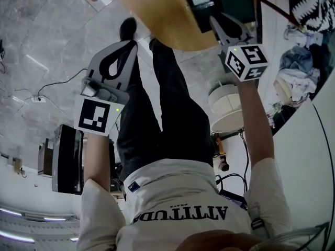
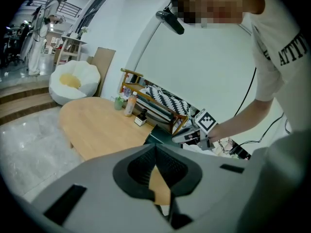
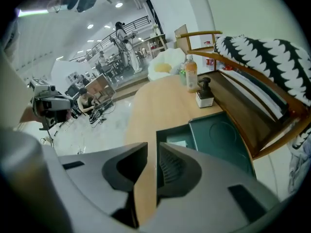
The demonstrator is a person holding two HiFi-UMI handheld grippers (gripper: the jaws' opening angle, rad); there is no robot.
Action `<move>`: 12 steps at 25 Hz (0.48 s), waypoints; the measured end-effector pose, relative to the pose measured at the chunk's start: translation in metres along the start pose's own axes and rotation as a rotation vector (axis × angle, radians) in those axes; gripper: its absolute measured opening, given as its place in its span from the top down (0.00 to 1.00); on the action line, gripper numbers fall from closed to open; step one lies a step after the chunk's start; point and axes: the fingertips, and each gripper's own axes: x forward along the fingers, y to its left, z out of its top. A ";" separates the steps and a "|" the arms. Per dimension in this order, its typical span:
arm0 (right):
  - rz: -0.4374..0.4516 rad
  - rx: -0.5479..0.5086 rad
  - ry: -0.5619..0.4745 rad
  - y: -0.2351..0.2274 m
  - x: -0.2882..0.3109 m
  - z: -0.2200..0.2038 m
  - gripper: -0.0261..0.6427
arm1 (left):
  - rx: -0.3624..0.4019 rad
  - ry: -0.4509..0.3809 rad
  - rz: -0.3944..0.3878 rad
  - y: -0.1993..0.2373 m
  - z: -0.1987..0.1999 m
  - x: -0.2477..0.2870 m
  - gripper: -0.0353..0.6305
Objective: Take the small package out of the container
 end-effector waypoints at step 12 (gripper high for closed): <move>-0.045 -0.021 0.124 -0.036 0.085 -0.041 0.74 | -0.065 0.018 0.001 0.008 -0.049 0.023 0.91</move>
